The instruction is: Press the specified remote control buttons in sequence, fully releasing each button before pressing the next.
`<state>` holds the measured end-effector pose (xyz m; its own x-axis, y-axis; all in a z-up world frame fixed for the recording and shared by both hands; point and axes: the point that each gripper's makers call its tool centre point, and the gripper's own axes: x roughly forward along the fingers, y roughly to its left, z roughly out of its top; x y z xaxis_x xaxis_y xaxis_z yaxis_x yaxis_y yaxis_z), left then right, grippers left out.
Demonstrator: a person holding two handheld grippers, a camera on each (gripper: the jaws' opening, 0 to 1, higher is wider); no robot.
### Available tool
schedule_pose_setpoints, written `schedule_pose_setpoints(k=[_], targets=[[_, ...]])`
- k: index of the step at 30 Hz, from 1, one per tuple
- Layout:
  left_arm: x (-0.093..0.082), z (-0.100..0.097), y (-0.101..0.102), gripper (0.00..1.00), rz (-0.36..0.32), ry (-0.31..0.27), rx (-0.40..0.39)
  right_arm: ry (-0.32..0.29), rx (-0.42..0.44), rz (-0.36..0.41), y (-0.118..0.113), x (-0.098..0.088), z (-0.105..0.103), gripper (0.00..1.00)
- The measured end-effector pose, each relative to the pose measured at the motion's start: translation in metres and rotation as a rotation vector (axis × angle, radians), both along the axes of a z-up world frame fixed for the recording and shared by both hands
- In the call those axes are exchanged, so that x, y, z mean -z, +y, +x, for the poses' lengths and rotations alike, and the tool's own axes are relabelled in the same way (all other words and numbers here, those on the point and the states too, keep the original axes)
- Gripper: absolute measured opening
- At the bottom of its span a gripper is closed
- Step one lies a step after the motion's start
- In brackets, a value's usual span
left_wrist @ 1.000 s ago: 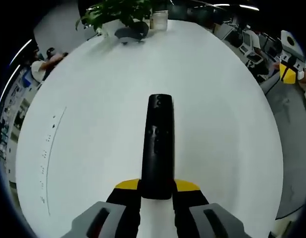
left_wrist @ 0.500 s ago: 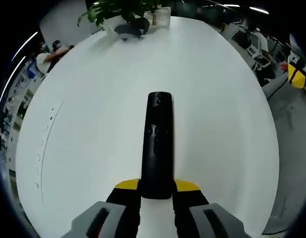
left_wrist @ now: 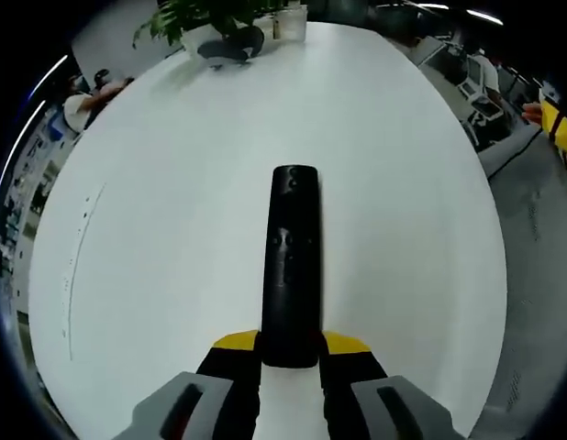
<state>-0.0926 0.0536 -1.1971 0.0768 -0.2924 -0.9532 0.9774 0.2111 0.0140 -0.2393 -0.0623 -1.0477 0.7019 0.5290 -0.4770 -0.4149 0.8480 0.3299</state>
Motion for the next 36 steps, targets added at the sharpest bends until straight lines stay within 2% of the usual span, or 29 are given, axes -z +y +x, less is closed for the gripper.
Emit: schedule_pose_setpoints(k=[16,26,36], targets=[[0.000,-0.044,-0.003,0.22,0.038,0.010,0.027,-0.023,-0.004,-0.001,0.001,-0.010,-0.005,0.00],[-0.001,-0.067,-0.004,0.22,0.045,0.010,0.016,-0.085,0.049,-0.045,-0.020,-0.023,0.002,0.00],[0.000,-0.094,-0.005,0.22,0.073,0.008,0.046,-0.127,0.017,-0.047,-0.016,-0.030,-0.004,0.00]])
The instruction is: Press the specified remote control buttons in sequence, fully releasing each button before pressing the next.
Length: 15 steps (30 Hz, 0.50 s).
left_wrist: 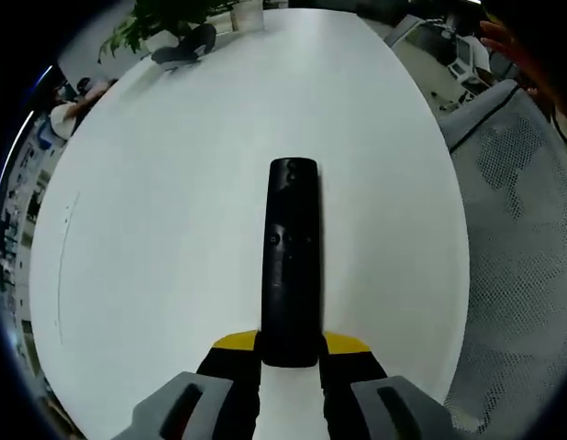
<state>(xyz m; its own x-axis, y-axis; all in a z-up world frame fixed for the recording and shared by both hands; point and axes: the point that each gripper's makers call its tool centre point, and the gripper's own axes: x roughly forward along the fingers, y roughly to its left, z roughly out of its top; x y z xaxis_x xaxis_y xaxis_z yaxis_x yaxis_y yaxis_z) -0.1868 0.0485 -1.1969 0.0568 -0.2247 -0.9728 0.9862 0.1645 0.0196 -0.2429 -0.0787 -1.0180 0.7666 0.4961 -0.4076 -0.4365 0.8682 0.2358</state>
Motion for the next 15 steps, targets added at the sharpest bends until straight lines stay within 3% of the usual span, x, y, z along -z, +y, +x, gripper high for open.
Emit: schedule_pose_setpoints(k=[15], targets=[[0.000,-0.033,0.000,0.22,-0.023,-0.004,-0.031,-0.038,-0.065,-0.027,0.009,-0.013,-0.004,0.00]])
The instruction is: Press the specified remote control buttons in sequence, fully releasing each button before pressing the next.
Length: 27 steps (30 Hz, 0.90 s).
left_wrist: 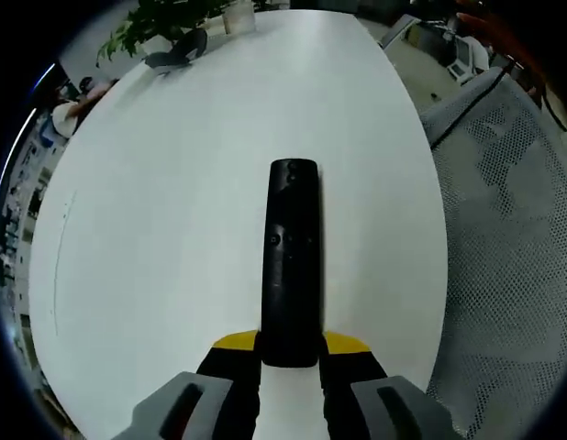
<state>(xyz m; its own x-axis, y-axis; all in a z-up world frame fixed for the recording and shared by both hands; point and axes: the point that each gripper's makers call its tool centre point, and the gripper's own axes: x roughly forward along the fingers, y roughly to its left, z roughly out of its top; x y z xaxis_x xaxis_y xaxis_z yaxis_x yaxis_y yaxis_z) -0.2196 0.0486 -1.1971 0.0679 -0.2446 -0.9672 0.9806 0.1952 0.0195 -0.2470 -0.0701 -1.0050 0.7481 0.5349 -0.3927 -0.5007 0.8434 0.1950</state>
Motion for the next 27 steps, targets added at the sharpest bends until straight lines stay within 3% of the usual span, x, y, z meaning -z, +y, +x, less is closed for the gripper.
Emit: schedule_pose_setpoints(k=[15,20,27], targets=[[0.000,-0.033,-0.003,0.22,-0.033,-0.012,-0.014,-0.005,-0.100,-0.040,0.017,0.005,-0.008,0.02],[-0.001,-0.043,-0.005,0.22,-0.042,-0.012,-0.002,-0.007,-0.112,-0.063,0.015,0.011,-0.004,0.02],[-0.001,-0.056,-0.005,0.22,-0.071,-0.017,-0.010,0.008,-0.106,-0.030,0.013,0.011,0.007,0.00]])
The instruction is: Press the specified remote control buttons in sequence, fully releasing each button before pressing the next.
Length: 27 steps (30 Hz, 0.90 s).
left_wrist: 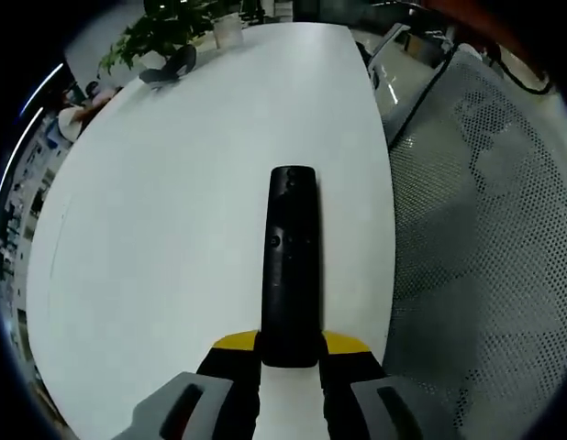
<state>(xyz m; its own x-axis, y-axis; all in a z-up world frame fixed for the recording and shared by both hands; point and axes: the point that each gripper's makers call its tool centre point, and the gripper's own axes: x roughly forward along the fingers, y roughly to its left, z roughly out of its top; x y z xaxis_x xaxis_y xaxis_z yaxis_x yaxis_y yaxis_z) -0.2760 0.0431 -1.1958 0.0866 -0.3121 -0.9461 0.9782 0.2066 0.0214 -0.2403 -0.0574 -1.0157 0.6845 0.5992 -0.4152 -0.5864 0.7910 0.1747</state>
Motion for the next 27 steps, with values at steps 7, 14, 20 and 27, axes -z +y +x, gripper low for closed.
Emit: schedule_pose_setpoints(k=[7,14,20,27], targets=[[0.000,-0.013,-0.003,0.22,0.005,0.000,0.013,0.015,-0.008,-0.011,-0.003,0.004,0.008,0.00],[0.001,-0.020,-0.003,0.22,0.004,0.001,0.001,0.101,-0.015,-0.022,-0.005,0.023,0.011,0.00],[0.000,-0.029,-0.006,0.23,-0.011,-0.001,0.026,0.181,-0.049,-0.061,-0.007,0.048,0.006,0.00],[0.000,-0.029,-0.007,0.23,-0.023,0.002,0.015,0.275,-0.070,-0.133,-0.013,0.078,0.000,0.00]])
